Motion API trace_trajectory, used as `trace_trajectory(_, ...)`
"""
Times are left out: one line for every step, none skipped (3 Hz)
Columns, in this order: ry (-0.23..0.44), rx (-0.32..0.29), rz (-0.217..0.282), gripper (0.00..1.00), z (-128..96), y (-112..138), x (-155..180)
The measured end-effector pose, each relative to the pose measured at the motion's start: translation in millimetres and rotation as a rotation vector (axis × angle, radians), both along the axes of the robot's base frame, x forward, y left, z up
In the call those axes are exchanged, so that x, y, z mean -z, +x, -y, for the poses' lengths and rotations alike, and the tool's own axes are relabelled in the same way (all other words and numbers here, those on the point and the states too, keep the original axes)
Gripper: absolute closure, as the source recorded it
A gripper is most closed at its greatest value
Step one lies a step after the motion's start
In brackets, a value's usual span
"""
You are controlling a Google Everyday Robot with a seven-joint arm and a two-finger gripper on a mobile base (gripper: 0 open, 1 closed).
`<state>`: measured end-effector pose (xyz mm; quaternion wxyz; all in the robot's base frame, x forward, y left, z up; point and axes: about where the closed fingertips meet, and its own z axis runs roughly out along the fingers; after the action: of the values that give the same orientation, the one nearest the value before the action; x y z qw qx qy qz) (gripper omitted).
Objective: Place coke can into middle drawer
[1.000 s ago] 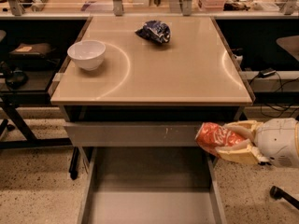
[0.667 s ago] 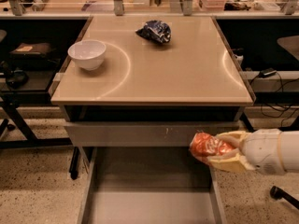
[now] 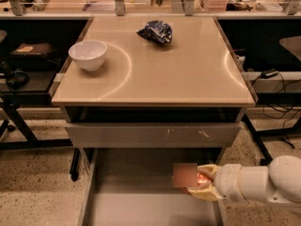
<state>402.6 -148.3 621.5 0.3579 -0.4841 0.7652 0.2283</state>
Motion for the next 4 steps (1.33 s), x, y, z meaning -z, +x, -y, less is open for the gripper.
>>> trace_trajectory(0.035,-0.019,-0.044,1.00,-13,1,55)
trace_trajectory(0.040,-0.012,-0.046,1.00,-16,1,62)
trace_trajectory(0.041,0.001,-0.062,1.00,-26,9,112)
trace_trajectory(0.052,0.024,-0.035,1.00,-39,30,167)
